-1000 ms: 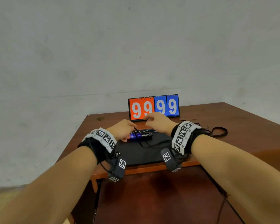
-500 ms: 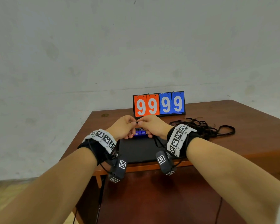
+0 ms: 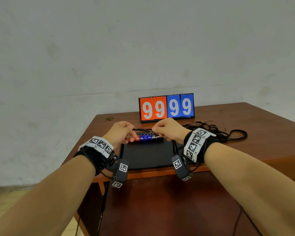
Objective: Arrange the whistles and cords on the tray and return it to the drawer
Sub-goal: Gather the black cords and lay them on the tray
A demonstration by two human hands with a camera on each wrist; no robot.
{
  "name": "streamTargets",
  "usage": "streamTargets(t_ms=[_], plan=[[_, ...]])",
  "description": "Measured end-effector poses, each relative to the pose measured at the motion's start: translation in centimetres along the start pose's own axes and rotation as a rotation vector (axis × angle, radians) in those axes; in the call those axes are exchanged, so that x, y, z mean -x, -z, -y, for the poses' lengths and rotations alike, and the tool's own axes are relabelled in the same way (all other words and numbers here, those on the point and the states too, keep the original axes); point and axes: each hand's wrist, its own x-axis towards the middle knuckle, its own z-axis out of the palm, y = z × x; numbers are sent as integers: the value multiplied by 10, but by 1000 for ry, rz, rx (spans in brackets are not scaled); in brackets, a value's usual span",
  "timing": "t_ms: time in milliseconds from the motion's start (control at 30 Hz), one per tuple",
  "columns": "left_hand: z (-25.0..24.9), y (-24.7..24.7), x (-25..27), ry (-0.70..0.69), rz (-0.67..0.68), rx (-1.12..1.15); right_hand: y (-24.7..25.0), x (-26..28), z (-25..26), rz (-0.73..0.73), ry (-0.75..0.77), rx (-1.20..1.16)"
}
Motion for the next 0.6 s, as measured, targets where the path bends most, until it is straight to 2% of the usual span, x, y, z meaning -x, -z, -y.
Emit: streamTargets(t_ms=[300, 600], plan=[[21, 14, -11, 32, -222, 123, 27, 12, -17, -36, 45, 10], [42, 33, -17, 138, -451, 70, 63, 17, -44, -143, -2, 46]])
